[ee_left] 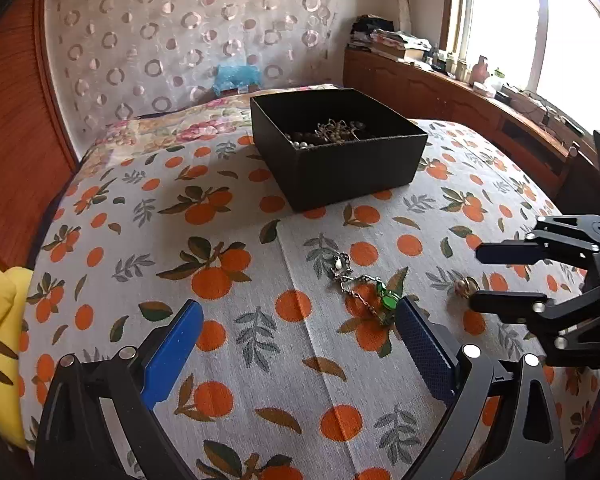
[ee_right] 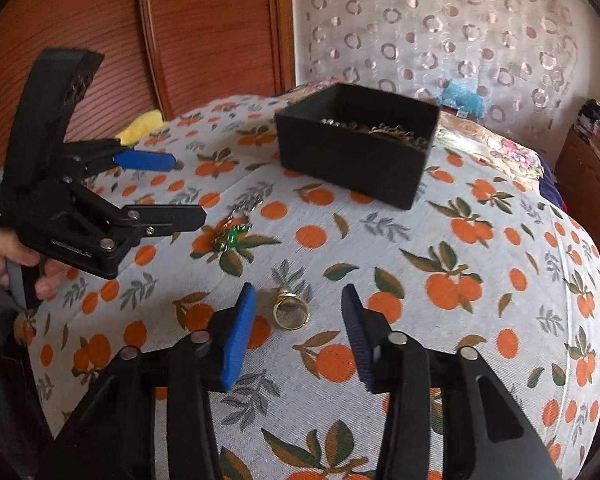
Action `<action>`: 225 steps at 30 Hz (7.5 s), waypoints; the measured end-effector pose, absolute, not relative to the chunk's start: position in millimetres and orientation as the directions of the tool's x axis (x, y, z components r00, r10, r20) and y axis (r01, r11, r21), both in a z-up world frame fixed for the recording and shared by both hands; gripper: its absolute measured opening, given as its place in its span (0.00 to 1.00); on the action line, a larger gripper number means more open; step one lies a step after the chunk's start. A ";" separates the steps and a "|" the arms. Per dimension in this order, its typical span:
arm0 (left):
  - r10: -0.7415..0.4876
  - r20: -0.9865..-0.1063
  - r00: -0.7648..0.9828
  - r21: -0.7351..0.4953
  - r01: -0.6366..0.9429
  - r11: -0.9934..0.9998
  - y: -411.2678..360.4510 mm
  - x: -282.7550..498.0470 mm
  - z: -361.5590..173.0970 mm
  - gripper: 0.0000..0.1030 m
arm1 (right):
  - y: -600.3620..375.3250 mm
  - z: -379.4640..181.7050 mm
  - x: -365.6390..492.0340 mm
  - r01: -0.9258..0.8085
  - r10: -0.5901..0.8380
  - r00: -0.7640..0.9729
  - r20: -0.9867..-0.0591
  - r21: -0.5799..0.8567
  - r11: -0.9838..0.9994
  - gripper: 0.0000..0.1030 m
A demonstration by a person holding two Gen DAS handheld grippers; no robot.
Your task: Organize jewelry
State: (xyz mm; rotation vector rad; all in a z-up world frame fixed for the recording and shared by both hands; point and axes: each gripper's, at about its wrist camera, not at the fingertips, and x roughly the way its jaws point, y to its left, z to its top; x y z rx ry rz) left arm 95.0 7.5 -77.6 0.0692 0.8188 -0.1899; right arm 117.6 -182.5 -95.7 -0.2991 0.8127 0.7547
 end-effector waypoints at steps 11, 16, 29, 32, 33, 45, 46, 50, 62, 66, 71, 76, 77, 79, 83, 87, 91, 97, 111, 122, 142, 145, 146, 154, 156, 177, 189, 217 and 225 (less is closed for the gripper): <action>-0.232 -0.736 0.636 -0.075 0.263 0.962 -9.0 92.1 -76.9 0.67 | -186.0 -97.5 115.7 -0.699 0.450 0.469 -0.760 -0.009 0.715 0.21; -0.238 -0.741 0.628 -0.066 0.285 0.956 -23.4 91.7 -77.6 0.49 | -193.4 -93.4 112.8 -0.687 0.451 0.491 -0.746 -0.014 0.726 0.21; -0.170 -0.769 0.616 0.016 0.285 0.958 -42.9 101.2 -85.3 0.14 | -197.8 -92.1 111.5 -0.684 0.453 0.495 -0.741 -0.010 0.730 0.21; -0.185 -0.766 0.615 0.002 0.290 0.957 -40.9 100.2 -85.2 0.09 | -198.2 -92.1 111.1 -0.683 0.454 0.496 -0.740 -0.011 0.730 0.21; -0.191 -0.763 0.617 0.000 0.296 0.955 -40.8 99.0 -84.5 0.07 | -198.2 -92.1 111.1 -0.683 0.454 0.497 -0.740 -0.010 0.731 0.21; -0.225 -0.681 0.697 -0.025 0.285 0.958 -29.8 82.6 -43.8 0.05 | -197.7 -75.6 109.6 -0.680 0.469 0.517 -0.716 -0.011 0.733 0.21; -0.225 -0.675 0.703 -0.024 0.284 0.959 -29.6 82.3 -40.3 0.05 | -197.4 -72.2 110.7 -0.679 0.471 0.522 -0.711 -0.011 0.734 0.21; -0.221 -0.647 0.730 -0.020 0.273 0.962 -26.1 83.2 -23.8 0.05 | -196.7 -59.8 115.4 -0.673 0.479 0.541 -0.691 -0.014 0.740 0.21; -0.201 -0.583 0.787 0.012 0.256 0.967 -19.5 96.9 21.6 0.05 | -191.8 -26.4 155.0 -0.638 0.475 0.601 -0.643 -0.028 0.769 0.21; -0.191 -0.568 0.801 0.019 0.245 0.969 -15.1 104.2 33.5 0.05 | -191.6 -19.7 174.5 -0.617 0.469 0.615 -0.634 -0.017 0.787 0.21; -0.186 -0.564 0.805 0.022 0.240 0.970 -13.0 113.8 41.3 0.05 | -188.6 -12.6 195.9 -0.603 0.474 0.618 -0.627 0.008 0.798 0.21; -0.172 -0.564 0.807 0.035 0.232 0.972 -12.5 121.0 44.6 0.05 | -180.0 -10.1 214.7 -0.595 0.472 0.626 -0.620 0.010 0.803 0.21; -0.169 -0.564 0.808 0.037 0.230 0.973 -12.1 123.3 45.7 0.05 | -178.5 -9.9 217.8 -0.594 0.471 0.628 -0.620 0.010 0.805 0.22; -0.165 -0.564 0.809 0.039 0.225 0.973 -10.8 126.9 46.5 0.05 | -175.0 -9.8 226.1 -0.592 0.470 0.627 -0.621 0.013 0.806 0.22; -0.157 -0.566 0.809 0.037 0.215 0.976 -9.2 135.0 46.4 0.05 | -167.7 -11.9 237.7 -0.591 0.467 0.624 -0.627 0.013 0.806 0.22; -0.152 -0.561 0.814 0.028 0.202 0.979 -7.7 142.9 45.4 0.05 | -162.4 -14.4 245.3 -0.594 0.476 0.614 -0.630 0.028 0.804 0.22; -0.139 -0.566 0.813 0.033 0.190 0.981 -7.4 150.9 44.1 0.05 | -163.0 -18.8 250.2 -0.580 0.467 0.618 -0.632 0.036 0.814 0.38; -0.157 -0.570 0.806 0.001 0.192 0.981 -9.3 165.3 45.1 0.05 | -176.7 -27.6 245.3 -0.565 0.466 0.621 -0.630 0.052 0.824 0.48; -0.132 -0.604 0.786 -0.011 0.157 0.988 -23.4 203.1 14.8 0.05 | -227.5 -30.8 204.9 -0.538 0.482 0.644 -0.594 0.096 0.837 0.49; -0.106 -0.613 0.783 -0.008 0.128 0.992 -23.8 215.6 3.8 0.05 | -235.5 -27.2 191.4 -0.534 0.486 0.656 -0.578 0.101 0.840 0.50; -0.078 -0.588 0.805 -0.013 0.088 0.996 -6.4 171.4 -9.0 0.86 | -226.0 -42.6 182.2 -0.524 0.468 0.657 -0.591 0.089 0.847 0.50; -0.049 -0.583 0.811 -0.005 0.057 0.998 -1.2 162.4 -9.1 0.92 | -225.1 -44.0 181.2 -0.498 0.441 0.680 -0.586 0.073 0.864 0.70; -0.046 -0.581 0.813 -0.009 0.051 0.999 0.6 159.2 -8.8 0.92 | -224.4 -43.5 182.4 -0.494 0.438 0.684 -0.584 0.072 0.867 0.73; -0.031 -0.574 0.818 -0.003 0.035 0.999 1.5 133.0 -3.4 0.92 | -226.4 -39.7 181.9 -0.445 0.405 0.722 -0.561 0.070 0.893 0.96; -0.027 -0.571 0.821 0.003 0.035 0.999 1.0 125.3 -2.1 0.92 | -227.5 -38.1 180.0 -0.434 0.399 0.729 -0.555 0.075 0.898 0.97; 0.008 -0.466 0.885 0.006 -0.006 1.000 -4.3 55.6 41.2 0.92 | -237.0 10.9 119.8 -0.388 0.390 0.811 -0.436 0.098 0.916 0.97; 0.017 -0.464 0.885 -0.003 -0.021 1.000 -2.7 34.9 41.6 0.92 | -240.6 17.1 78.3 -0.376 0.375 0.843 -0.385 0.076 0.924 0.97; 0.022 -0.464 0.886 0.002 -0.024 1.000 0.3 31.2 41.5 0.92 | -239.9 11.7 75.8 -0.376 0.377 0.841 -0.389 0.083 0.923 0.97; 0.024 -0.462 0.886 0.004 -0.025 1.000 -1.8 29.7 41.2 0.92 | -238.4 9.3 76.8 -0.377 0.378 0.839 -0.391 0.084 0.923 0.97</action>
